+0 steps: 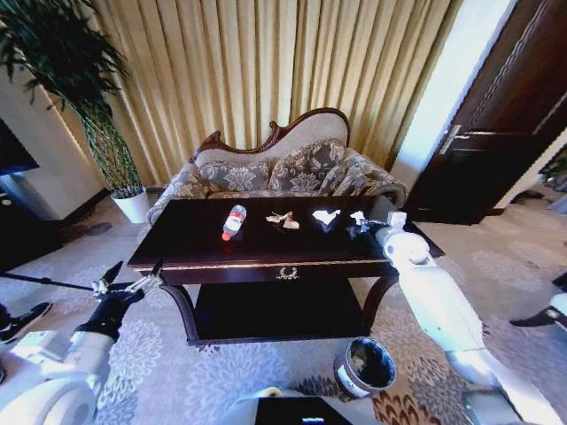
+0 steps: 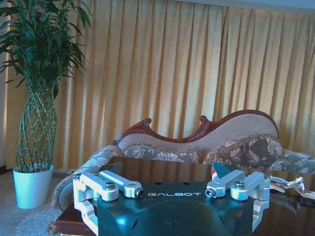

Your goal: Move to the front of the table and place the trash on the table into the trash bin.

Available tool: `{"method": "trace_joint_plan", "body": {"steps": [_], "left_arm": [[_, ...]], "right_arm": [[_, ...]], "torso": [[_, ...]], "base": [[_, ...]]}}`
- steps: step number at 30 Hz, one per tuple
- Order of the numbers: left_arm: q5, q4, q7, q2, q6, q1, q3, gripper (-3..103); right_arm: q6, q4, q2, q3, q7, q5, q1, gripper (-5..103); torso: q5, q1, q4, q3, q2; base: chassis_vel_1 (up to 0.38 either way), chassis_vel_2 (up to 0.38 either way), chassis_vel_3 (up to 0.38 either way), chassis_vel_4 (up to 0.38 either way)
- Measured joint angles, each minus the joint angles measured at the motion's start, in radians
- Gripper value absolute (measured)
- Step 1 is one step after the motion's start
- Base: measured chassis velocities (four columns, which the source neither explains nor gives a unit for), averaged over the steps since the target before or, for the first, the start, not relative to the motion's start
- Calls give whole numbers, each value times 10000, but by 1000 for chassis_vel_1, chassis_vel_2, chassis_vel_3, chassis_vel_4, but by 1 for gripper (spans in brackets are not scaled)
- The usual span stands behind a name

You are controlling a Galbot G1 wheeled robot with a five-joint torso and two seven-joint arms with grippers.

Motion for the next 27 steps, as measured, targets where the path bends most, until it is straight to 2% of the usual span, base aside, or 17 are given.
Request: {"method": "trace_joint_plan", "body": {"steps": [4, 7, 12, 20, 23, 27], "left_arm": [[-19, 0, -23, 6, 0, -24, 10, 100], [-113, 0, -52, 63, 0, -125, -14, 100], [-208, 0, -145, 155, 25, -264, -35, 100], [-219, 0, -227, 200, 55, -366, 74, 100], [-251, 0, -433, 433, 64, -523, 118, 100], [-333, -1, -514, 534, 152, -644, 154, 100]], "right_arm": [[217, 913, -188, 631, -141, 640, -714, 0], [520, 2031, -340, 1504, -338, 1365, -1704, 0], [1041, 3333, -353, 2195, -376, 1659, -3046, 0], [1865, 4995, 364, 2727, -197, 880, -4775, 0], [2266, 5803, 837, 3026, -306, 281, -5994, 0], [2578, 6347, 1126, 3280, -431, -146, -7113, 0]], "torso": [[0, 0, -4, -1, 0], [-1, 0, -5, -1, 1], [0, -1, -6, -2, 2], [0, 0, -2, -2, 2], [0, -1, -4, -2, 2], [0, 0, -5, -2, 2]], "base": [[0, 0, 0, 0], [0, 0, 0, 0], [0, 0, 0, 0], [0, 0, 0, 0], [0, 0, 0, 0], [0, 0, 0, 0]]}}
